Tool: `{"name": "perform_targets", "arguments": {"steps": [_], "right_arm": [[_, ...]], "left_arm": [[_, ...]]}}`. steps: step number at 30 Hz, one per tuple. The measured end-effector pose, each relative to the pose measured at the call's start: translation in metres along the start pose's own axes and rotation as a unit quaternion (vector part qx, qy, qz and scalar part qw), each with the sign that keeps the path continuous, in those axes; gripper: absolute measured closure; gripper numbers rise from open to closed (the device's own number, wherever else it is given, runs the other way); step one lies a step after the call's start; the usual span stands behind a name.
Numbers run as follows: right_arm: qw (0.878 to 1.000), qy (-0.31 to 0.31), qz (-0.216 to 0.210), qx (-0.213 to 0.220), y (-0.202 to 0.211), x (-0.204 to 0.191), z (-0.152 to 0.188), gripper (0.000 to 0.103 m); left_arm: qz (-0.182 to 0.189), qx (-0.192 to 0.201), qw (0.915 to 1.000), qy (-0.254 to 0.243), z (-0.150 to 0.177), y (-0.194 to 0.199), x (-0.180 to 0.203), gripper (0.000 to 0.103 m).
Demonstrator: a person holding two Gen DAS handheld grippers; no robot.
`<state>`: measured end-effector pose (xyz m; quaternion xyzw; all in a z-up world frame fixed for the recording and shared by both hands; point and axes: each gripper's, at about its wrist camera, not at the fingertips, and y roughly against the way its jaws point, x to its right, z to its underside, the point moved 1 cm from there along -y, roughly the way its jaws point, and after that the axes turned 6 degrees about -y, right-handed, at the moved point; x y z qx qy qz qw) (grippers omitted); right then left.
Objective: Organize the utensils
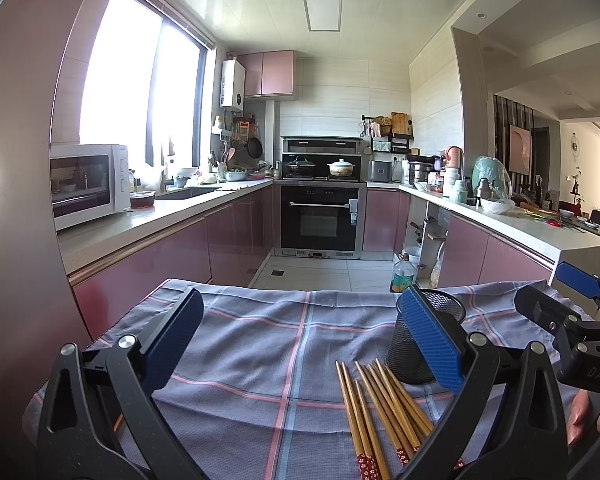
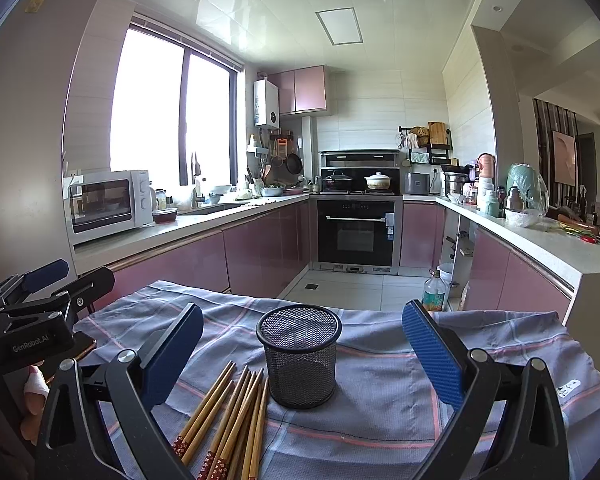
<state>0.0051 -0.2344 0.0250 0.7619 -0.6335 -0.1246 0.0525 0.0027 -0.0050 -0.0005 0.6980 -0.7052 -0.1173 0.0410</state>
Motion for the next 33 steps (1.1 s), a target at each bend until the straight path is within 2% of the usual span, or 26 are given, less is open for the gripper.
{"name": "perform_targets", "arguments": {"steps": [33], "right_arm": [[1.0,-0.003,-0.002,-0.002,-0.0048,-0.0025,0.0002,0.007]], "left_arm": [[0.0,0.001,1.0,0.001,-0.0061,0.0066,0.0017,0.006]]}}
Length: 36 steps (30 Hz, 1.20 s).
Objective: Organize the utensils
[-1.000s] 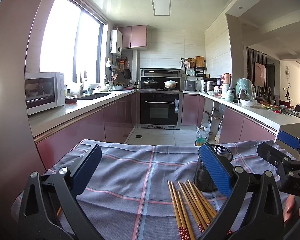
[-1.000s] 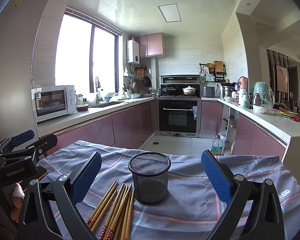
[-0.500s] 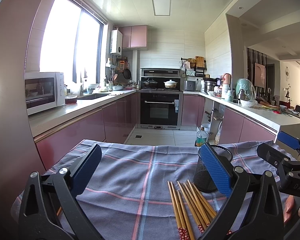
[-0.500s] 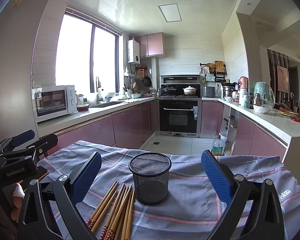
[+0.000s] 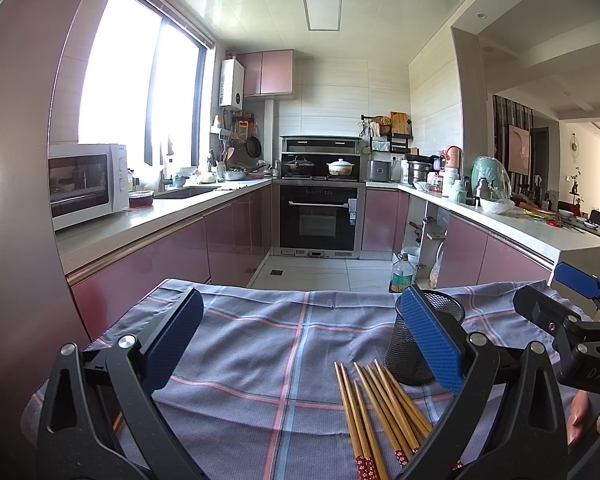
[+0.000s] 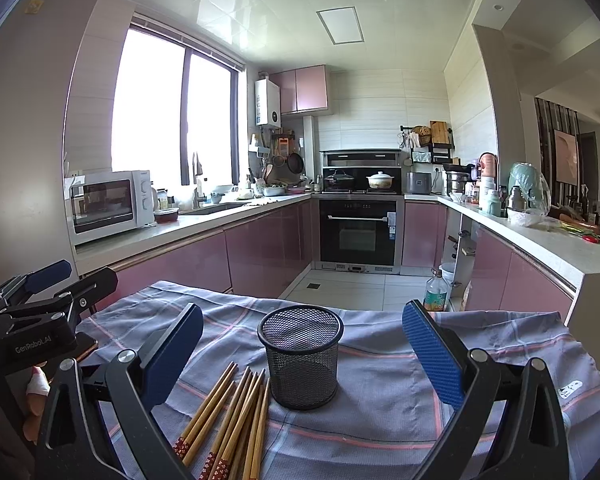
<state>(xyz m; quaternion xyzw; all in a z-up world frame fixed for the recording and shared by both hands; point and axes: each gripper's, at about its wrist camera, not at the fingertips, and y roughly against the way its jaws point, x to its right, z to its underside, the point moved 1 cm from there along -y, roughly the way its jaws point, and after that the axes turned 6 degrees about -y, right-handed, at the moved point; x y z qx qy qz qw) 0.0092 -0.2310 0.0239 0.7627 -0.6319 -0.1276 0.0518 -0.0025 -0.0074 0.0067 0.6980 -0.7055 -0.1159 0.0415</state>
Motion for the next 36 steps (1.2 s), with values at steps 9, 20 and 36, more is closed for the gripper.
{"name": "perform_targets", "arguments": {"steps": [9,20,36], "right_arm": [[1.0,-0.002,-0.003,-0.001,-0.002,0.001,0.001,0.007],[1.0,-0.003,-0.002,-0.002,-0.003,0.001,0.002,0.007],[0.996,-0.005,-0.03,-0.081,-0.025,0.005,0.023,0.008]], "left_arm": [[0.001,-0.001,1.0,0.0,0.0,0.0,0.0,0.006],[0.002,-0.002,1.0,0.0,-0.004,0.002,0.005,0.006],[0.029,-0.086,0.9957,-0.02,0.019,-0.032,0.005,0.006]]}}
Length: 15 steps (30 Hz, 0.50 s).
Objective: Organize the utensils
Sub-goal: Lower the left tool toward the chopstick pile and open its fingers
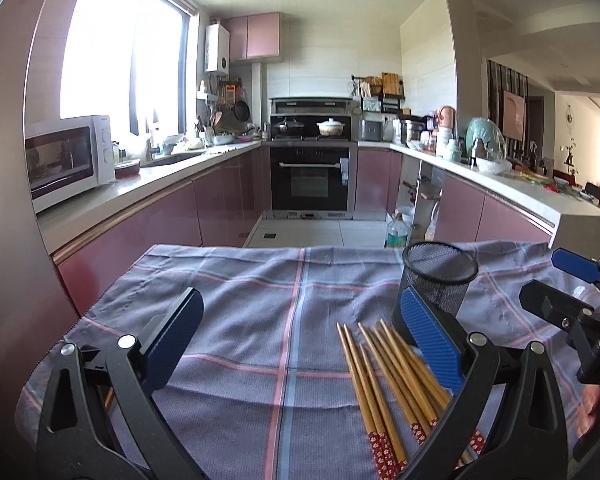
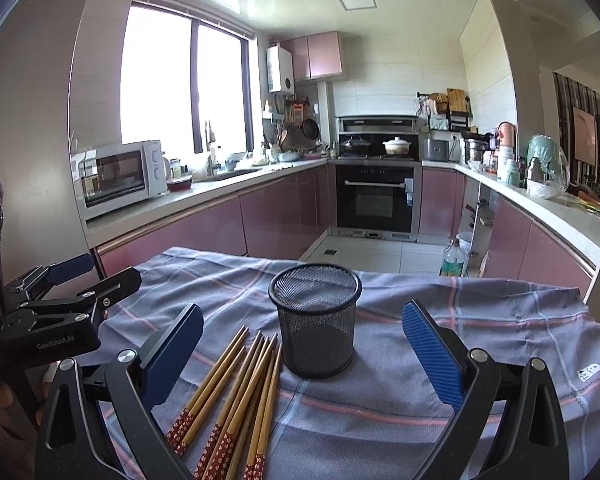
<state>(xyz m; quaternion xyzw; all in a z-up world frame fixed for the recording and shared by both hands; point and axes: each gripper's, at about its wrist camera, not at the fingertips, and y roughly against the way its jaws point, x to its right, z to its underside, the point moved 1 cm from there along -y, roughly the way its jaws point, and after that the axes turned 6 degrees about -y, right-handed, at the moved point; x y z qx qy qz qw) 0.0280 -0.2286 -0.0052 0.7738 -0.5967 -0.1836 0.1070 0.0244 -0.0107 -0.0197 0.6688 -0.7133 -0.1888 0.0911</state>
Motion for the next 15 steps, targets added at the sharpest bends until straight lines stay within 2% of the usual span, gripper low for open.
{"name": "perform_targets", "arguments": {"steps": [2,7,9,15], "right_arm": [[0.999,0.006,-0.006,-0.034,-0.011,-0.001,0.008,0.014],[0.992,0.016,-0.015,-0.125,-0.04,-0.006,0.032,0.041],[0.988,0.015,-0.021,-0.153,-0.05,-0.006,0.04,0.047],[0.978,0.001,-0.022,-0.209,-0.069,-0.003,0.055,0.06]], "left_arm": [[0.009,-0.029,0.9995,-0.011,0.008,-0.013,0.001,0.006],[0.031,-0.091,0.9944,-0.043,0.035,-0.047,0.01,0.009],[0.042,-0.111,0.9918,-0.046,0.043,-0.057,0.012,0.016],[0.061,-0.152,0.985,-0.055,0.063,-0.091,0.02,0.022]]}}
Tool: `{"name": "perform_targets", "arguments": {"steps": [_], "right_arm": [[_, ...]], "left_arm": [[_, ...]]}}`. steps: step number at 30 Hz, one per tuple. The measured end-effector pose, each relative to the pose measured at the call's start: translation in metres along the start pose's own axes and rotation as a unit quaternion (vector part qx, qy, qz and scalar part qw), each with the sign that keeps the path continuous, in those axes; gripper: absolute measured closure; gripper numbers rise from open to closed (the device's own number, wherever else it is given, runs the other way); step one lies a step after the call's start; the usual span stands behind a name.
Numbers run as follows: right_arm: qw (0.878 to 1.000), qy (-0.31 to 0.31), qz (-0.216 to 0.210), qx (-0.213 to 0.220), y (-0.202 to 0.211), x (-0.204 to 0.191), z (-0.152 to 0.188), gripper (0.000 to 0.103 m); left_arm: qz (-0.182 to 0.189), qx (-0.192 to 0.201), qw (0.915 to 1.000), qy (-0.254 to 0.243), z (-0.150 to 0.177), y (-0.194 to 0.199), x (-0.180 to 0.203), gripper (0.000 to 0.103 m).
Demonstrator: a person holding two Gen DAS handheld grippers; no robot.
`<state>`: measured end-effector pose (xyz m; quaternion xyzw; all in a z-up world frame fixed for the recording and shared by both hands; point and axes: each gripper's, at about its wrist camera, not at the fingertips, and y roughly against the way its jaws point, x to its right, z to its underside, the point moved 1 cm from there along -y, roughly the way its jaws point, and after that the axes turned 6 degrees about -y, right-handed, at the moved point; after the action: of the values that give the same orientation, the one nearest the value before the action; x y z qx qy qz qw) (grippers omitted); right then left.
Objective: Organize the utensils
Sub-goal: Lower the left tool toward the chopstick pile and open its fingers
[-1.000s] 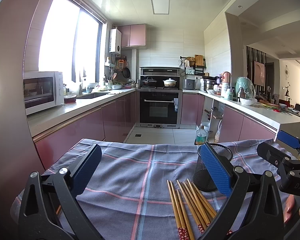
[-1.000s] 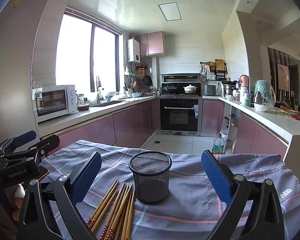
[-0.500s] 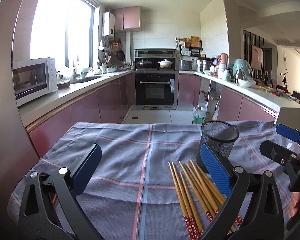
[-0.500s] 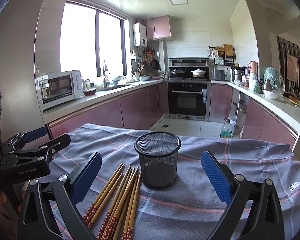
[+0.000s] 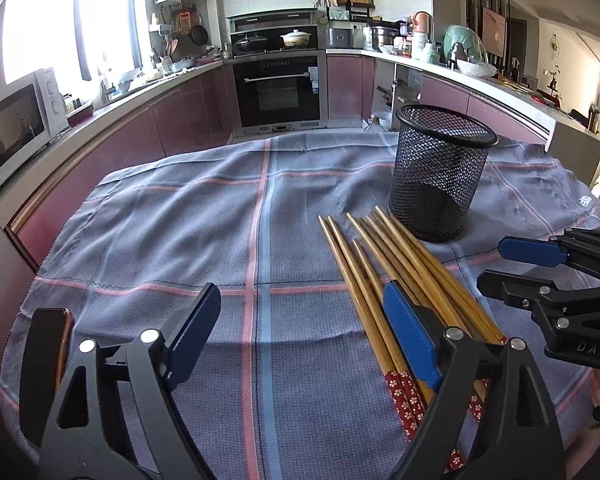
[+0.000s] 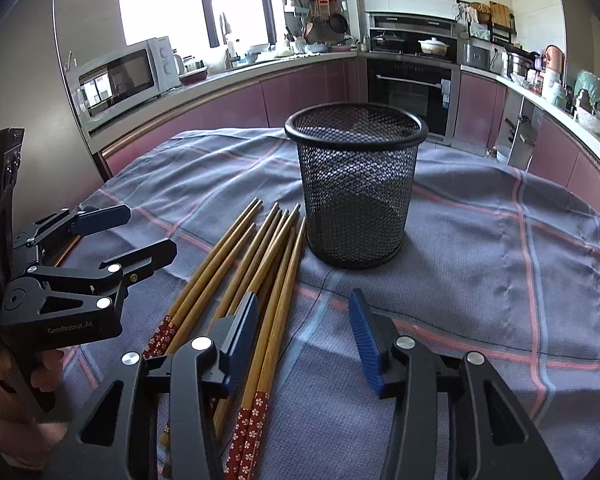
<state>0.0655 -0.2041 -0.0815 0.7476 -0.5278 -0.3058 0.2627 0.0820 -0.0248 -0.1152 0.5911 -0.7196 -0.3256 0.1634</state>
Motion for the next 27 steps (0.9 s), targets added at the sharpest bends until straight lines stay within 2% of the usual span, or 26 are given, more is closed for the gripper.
{"name": "perform_targets", "arguments": {"steps": [6,11,17,27], "right_arm": [[1.0,-0.004,-0.004,-0.025,-0.012,0.002,0.002,0.068],[0.999,0.002,-0.003,-0.037,-0.02,0.002,0.002,0.068],[0.999,0.0,-0.003,-0.04,-0.022,0.003,0.0,0.069],[0.999,0.007,0.011,-0.049,-0.028,0.001,0.0,0.071]], "left_arm": [[0.012,-0.04,0.999,-0.019,0.001,-0.02,0.01,0.027],[0.025,-0.06,0.9976,-0.024,0.002,-0.029,0.012,0.027],[0.034,-0.068,0.9969,-0.021,0.0,-0.037,0.009,0.026],[0.067,-0.081,0.9944,-0.004,0.005,-0.041,-0.004,0.03]]}}
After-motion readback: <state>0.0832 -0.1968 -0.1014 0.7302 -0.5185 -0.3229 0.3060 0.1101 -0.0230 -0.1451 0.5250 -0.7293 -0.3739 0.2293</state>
